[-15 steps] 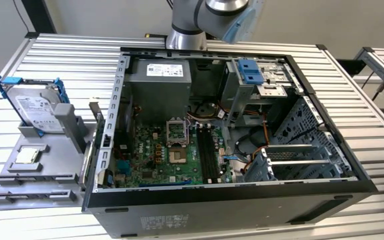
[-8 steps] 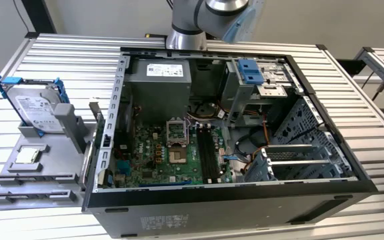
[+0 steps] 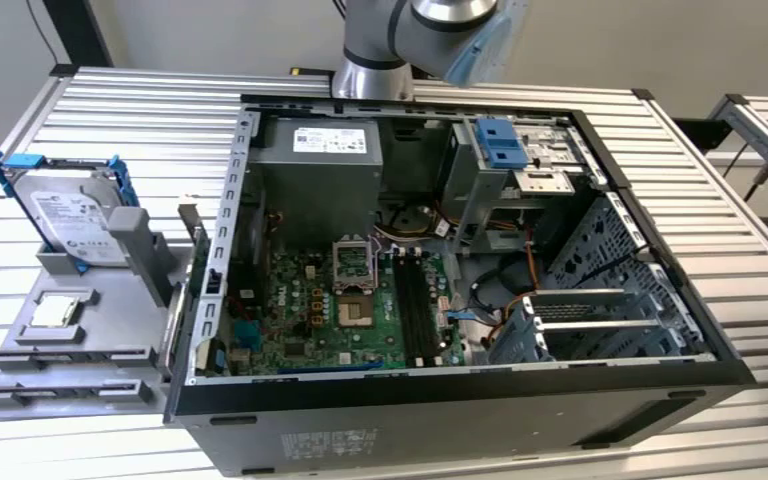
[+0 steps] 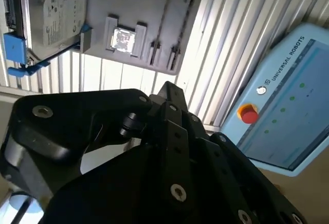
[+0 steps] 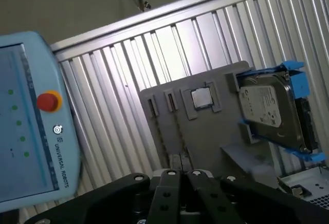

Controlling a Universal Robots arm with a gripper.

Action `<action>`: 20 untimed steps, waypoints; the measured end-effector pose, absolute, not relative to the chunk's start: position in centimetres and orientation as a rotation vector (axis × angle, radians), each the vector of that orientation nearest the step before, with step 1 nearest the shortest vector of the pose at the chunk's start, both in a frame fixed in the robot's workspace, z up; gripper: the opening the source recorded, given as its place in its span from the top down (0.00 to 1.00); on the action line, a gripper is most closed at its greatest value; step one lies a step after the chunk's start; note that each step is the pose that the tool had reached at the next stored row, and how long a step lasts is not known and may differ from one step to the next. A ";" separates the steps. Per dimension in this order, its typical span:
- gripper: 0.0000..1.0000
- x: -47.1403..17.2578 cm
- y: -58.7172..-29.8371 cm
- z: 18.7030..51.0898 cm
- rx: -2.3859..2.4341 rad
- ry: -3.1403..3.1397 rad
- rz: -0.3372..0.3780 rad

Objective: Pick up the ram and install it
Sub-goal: 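Pick up the ram and move it above insertion slot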

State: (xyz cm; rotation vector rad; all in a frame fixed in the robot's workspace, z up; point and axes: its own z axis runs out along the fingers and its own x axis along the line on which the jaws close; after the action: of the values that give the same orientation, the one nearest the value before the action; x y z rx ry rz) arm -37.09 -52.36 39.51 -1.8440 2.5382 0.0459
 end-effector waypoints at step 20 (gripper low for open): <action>1.00 -37.1 -52.4 39.1 -2.273 2.164 0.042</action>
State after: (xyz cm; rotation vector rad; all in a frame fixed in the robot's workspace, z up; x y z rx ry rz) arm -37.09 -52.36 39.13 -2.2733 2.1638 0.0423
